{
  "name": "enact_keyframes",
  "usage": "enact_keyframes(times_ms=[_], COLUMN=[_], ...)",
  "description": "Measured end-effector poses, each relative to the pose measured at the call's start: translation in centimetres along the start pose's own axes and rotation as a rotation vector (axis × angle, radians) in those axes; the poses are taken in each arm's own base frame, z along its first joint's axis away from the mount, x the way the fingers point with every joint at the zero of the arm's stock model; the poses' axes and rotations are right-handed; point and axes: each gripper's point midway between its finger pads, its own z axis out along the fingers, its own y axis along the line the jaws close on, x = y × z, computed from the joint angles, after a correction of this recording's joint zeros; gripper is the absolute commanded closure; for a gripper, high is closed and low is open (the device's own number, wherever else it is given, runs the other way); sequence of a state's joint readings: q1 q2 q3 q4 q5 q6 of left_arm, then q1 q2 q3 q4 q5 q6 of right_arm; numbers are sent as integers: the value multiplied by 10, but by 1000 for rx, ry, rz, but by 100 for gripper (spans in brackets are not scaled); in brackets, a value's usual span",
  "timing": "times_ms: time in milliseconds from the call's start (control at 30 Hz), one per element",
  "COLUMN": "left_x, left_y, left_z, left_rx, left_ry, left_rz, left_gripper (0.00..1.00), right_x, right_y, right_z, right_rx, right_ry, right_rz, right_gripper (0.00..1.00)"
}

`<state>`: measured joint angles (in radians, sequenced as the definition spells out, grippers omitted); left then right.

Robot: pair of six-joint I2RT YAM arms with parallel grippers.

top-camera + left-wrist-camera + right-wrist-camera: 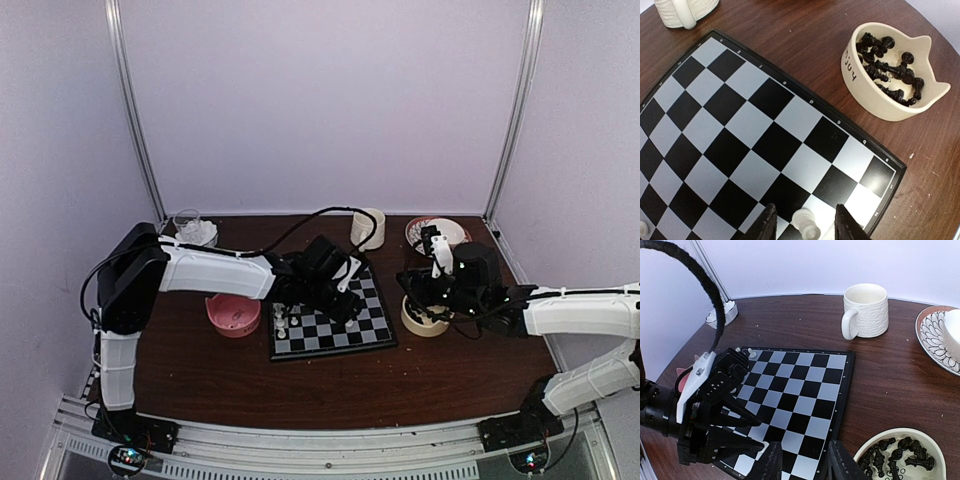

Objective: Set up the chess pieces on the board
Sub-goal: Pick up the queen from the chessboard.

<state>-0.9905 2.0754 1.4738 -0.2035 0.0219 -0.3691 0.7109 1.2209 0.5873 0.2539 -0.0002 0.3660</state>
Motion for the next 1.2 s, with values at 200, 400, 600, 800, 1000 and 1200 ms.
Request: enact_keyframes(times_ms=[200, 400, 600, 800, 1000, 1200], left_x=[9, 13, 13, 14, 16, 12], left_y=[2, 5, 8, 9, 9, 7], left_z=[7, 6, 6, 6, 6, 4], left_rx=[-7, -19, -39, -46, -48, -47], left_ry=[31, 46, 45, 51, 58, 57], left_rz=[-1, -3, -4, -4, -3, 0], left_gripper=[60, 70, 76, 81, 78, 66], right_x=[1, 1, 1, 1, 1, 1], right_y=[-1, -1, -1, -1, -1, -1], right_z=[0, 0, 0, 0, 0, 0], right_rx=[2, 2, 2, 2, 2, 2], right_ry=[1, 1, 1, 1, 1, 1], right_rz=[0, 0, 0, 0, 0, 0], right_gripper=[66, 66, 66, 66, 66, 66])
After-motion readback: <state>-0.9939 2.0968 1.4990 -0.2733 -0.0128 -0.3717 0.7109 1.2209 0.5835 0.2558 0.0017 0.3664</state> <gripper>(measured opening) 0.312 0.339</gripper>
